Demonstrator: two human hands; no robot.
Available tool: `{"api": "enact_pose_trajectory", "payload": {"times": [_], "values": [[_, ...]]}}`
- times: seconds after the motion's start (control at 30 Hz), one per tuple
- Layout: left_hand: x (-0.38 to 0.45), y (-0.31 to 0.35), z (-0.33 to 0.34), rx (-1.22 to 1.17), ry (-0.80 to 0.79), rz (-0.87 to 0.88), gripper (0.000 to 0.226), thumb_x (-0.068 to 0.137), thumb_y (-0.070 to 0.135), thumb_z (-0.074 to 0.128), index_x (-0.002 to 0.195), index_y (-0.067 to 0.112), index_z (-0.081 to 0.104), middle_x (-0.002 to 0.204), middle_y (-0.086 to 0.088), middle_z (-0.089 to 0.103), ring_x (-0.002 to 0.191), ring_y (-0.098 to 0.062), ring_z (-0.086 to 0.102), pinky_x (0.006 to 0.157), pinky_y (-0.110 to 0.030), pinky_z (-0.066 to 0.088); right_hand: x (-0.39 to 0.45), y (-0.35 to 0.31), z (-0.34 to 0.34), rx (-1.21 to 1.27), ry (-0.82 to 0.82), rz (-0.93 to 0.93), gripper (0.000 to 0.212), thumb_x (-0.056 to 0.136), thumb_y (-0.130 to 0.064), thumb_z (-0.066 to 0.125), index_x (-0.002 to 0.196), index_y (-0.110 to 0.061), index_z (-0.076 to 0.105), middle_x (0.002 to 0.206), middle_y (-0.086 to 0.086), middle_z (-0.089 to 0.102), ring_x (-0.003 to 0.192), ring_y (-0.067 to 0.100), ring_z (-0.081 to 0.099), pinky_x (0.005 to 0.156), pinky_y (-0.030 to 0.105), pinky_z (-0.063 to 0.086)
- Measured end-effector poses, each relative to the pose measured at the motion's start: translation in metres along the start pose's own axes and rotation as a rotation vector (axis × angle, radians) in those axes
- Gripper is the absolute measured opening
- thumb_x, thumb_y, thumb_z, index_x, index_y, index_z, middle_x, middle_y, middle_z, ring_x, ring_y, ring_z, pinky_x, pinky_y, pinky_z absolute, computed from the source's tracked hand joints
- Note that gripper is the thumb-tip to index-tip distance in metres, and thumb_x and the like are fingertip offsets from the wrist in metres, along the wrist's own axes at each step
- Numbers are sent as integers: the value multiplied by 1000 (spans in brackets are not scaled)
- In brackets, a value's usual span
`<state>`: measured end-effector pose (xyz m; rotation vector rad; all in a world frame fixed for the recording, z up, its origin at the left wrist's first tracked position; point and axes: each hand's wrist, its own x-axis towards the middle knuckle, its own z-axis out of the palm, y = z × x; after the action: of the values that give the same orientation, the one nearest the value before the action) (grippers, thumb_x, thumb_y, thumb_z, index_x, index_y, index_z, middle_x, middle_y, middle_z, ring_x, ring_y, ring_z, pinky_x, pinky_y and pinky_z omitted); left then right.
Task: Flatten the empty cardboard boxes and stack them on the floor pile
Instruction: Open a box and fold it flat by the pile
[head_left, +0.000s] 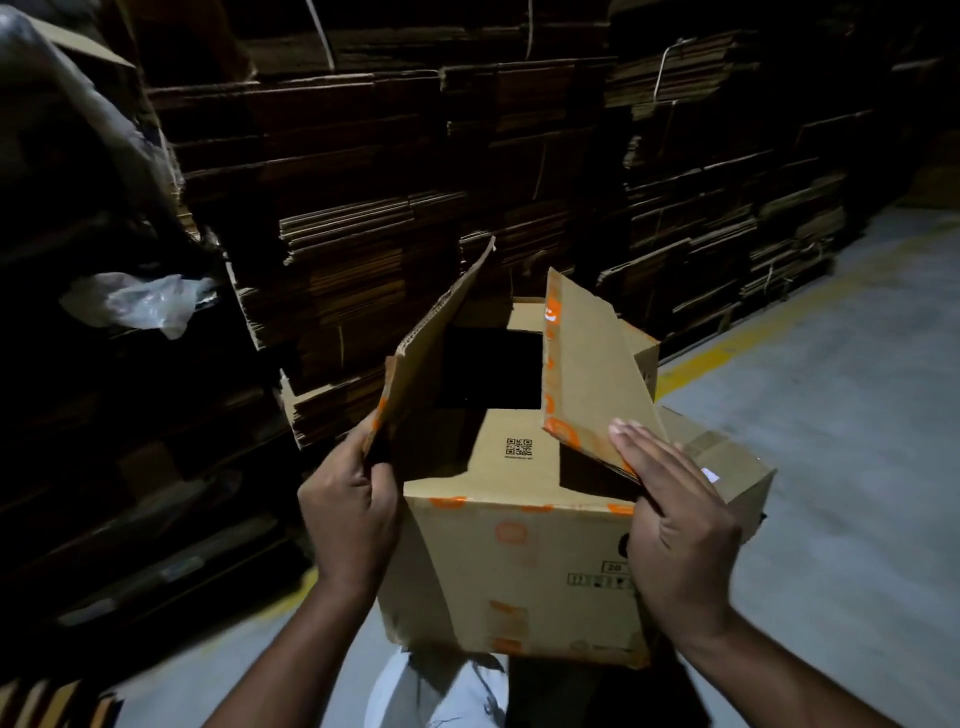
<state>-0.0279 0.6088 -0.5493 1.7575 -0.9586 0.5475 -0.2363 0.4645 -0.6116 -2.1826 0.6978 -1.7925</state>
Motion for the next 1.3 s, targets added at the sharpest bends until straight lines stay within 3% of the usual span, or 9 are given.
{"api": "enact_pose_trajectory", "payload": {"times": [0.2,0.4,0.7,0.83,0.93,1.0,1.13,1.2,1.3], "values": [[0,-19,-51,45,77,-15,52,78,4,45,123,7,71,73,-2,65,59,-1,52,54,-8,35,5,-40,31,105,-23,-46,50,89,2,37,129,-13,63,128,2,67,126,15,60,98,53,52],[-10,-53,-131,153,185,-71,43,83,6,44,116,3,71,64,2,55,55,0,54,47,-5,32,-3,-97,79,289,-102,-95,63,84,20,53,133,-20,58,131,-3,64,129,11,57,101,51,51],[-44,-120,-248,399,332,-254,35,83,12,49,106,10,75,58,1,55,48,-7,45,48,-21,32,-34,-193,165,552,-378,-31,64,78,20,51,127,-18,69,127,-5,68,124,7,59,101,42,53],[-69,-156,-273,513,330,-365,34,90,16,53,115,18,75,70,-6,69,56,-24,58,53,-34,43,-64,-219,207,590,-561,75,61,81,15,48,123,-23,72,124,-9,69,108,10,67,87,38,59],[-92,-188,-282,636,285,-481,27,94,11,58,115,17,75,72,-7,69,57,-15,52,52,-30,32,-102,-225,238,541,-746,151,62,85,9,46,122,-34,71,125,-14,68,83,23,72,68,41,61],[-109,-209,-283,682,229,-544,25,95,12,59,114,14,76,76,-9,71,59,-13,49,52,-28,29,-127,-224,254,494,-858,178,61,87,6,46,121,-38,70,124,-14,68,76,20,70,63,38,58],[-146,-247,-281,686,139,-726,24,97,16,58,113,16,75,77,-6,69,68,-19,56,55,-28,29,-170,-220,277,363,-1051,258,58,89,4,44,118,-39,72,88,-12,72,50,4,55,48,21,36],[-163,-263,-277,656,70,-823,22,98,19,60,113,15,75,78,-4,66,72,-20,57,58,-28,31,-187,-217,286,319,-1146,287,56,91,2,43,115,-38,73,81,-7,75,51,3,60,57,27,49],[-181,-283,-278,411,-9,-951,26,97,29,64,119,19,74,99,4,73,94,-15,67,71,-27,44,-201,-222,301,286,-1188,249,50,91,-2,45,113,-35,76,108,-8,76,93,13,69,84,32,56]]}}
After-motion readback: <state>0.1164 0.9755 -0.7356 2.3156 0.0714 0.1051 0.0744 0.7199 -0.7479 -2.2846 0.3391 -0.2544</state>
